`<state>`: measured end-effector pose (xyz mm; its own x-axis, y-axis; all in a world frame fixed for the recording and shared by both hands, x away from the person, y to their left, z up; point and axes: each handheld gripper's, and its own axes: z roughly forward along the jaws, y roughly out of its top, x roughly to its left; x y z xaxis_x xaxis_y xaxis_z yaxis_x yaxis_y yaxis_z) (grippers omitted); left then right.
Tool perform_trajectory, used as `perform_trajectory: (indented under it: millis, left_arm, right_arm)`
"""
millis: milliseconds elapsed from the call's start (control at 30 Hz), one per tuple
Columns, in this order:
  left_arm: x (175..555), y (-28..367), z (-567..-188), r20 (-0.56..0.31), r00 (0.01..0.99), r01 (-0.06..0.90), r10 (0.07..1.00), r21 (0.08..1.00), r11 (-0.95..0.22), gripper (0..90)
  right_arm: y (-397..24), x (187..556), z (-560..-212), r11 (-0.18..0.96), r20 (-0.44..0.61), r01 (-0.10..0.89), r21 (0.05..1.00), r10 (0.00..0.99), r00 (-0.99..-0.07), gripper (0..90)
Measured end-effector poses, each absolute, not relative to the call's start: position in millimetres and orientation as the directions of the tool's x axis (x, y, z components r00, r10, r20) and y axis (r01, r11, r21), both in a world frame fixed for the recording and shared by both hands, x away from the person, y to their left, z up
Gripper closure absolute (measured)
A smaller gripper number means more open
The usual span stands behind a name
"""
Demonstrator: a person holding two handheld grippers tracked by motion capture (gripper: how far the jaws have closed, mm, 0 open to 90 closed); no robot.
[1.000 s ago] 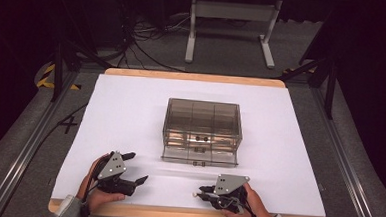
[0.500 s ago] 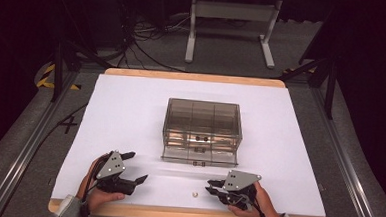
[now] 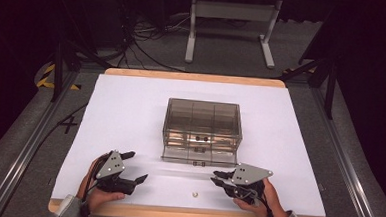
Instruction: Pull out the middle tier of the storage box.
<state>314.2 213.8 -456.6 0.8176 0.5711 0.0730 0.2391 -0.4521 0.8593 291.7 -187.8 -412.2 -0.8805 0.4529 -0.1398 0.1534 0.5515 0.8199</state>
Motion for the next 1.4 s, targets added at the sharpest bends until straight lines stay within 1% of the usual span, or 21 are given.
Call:
perform_trajectory:
  millis: [167,267,667,1400]
  left_arm:
    - [314.4,214.0,-456.6,0.07,0.819,0.239,0.569,0.861,-0.45,15.6]
    - [314.5,213.7,-456.7,0.072,0.823,0.235,0.564,0.86,-0.453,17.5]
    - [314.7,213.9,-456.8,0.072,0.826,0.234,0.559,0.859,-0.455,16.4]
    - [314.2,213.0,-457.1,0.074,0.828,0.232,0.556,0.857,-0.46,16.4]
  right_arm:
    - [-188.1,294.4,-403.4,0.547,-0.16,0.138,0.825,0.462,-0.872,77.4]
    - [-188.0,296.0,-399.8,0.544,-0.168,0.133,0.828,0.468,-0.868,77.4]
    - [-181.0,308.4,-383.5,0.528,-0.186,0.114,0.842,0.482,-0.856,77.4]
    - [-154.7,331.3,-383.5,0.55,-0.189,0.144,0.822,0.503,-0.843,77.4]
